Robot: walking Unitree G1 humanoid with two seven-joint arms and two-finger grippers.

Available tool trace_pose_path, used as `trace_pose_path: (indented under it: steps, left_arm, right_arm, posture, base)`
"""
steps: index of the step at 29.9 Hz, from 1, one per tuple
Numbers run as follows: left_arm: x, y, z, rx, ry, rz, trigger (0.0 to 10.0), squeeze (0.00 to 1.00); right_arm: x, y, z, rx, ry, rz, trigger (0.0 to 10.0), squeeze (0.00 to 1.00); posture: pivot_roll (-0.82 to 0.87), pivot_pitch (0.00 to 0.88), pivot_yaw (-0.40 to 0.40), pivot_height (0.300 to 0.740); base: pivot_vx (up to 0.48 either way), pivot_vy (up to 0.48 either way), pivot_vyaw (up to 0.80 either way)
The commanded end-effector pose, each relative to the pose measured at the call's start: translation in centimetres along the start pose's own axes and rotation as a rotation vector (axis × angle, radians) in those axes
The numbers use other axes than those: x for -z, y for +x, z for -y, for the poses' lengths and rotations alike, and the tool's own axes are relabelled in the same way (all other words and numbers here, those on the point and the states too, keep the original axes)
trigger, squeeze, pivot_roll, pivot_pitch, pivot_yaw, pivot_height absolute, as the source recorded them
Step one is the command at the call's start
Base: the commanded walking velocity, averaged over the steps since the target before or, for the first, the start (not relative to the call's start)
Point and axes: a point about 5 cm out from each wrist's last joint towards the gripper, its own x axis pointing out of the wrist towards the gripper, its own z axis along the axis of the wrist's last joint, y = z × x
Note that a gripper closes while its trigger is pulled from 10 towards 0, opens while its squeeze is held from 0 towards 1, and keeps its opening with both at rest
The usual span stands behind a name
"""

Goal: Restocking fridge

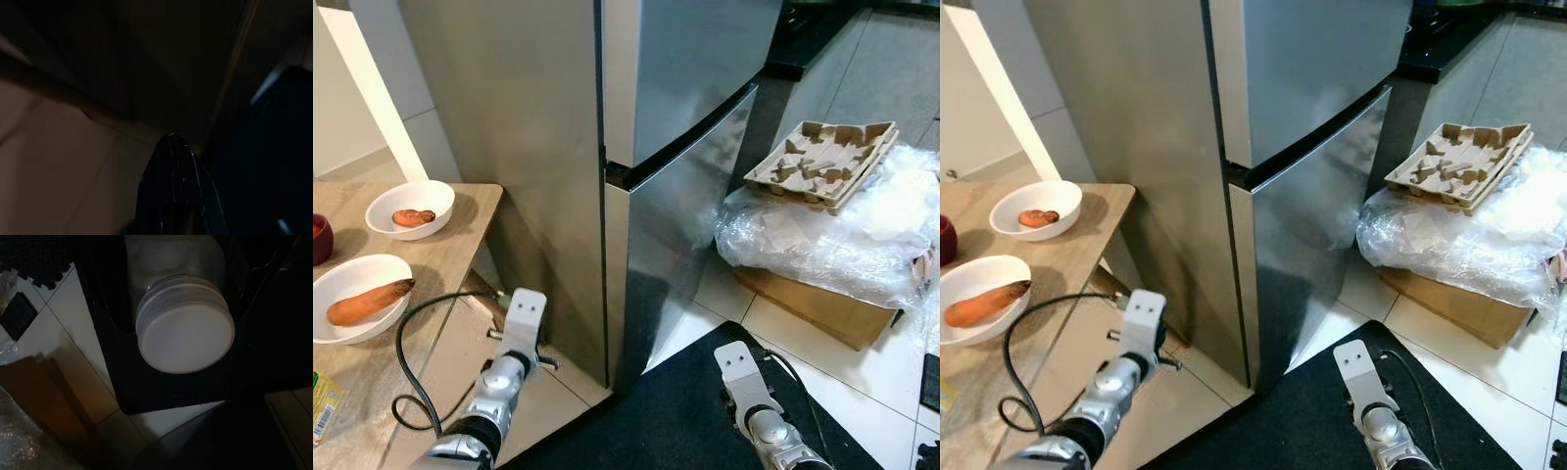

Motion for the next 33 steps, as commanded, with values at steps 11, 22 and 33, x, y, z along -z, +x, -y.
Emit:
trace_pose_path:
  steps: [11,22,33]
  left_arm:
    - [3.9,-1.0,1.2,-0.002,-0.087,-0.151,10.0,0.0]
    - [4.8,-1.4,1.3,-0.021,-0.094,-0.167,10.0,0.0]
    - [5.5,-2.0,0.6,-0.077,-0.128,-0.151,10.0,0.0]
  right_arm:
    - [1.6,-0.5,-0.8,-0.048,-0.071,-0.053,10.0,0.0]
    - [1.1,-0.3,-0.9,-0.068,-0.095,-0.037,10.0,0.0]
    - [0.3,-0.2,-2.1,-0.128,-0.126,-0.012,10.0,0.0]
  posture:
    - [-0.14,0.0,0.012,0.74]
    - [-0.12,0.0,-0.009,0.74]
    - [-0.03,0.015,-0.085,0.74]
  base:
    - [0.0,0.0,0.0]
    - [0.0,0.0,0.0]
    - [0.0,0.0,0.0]
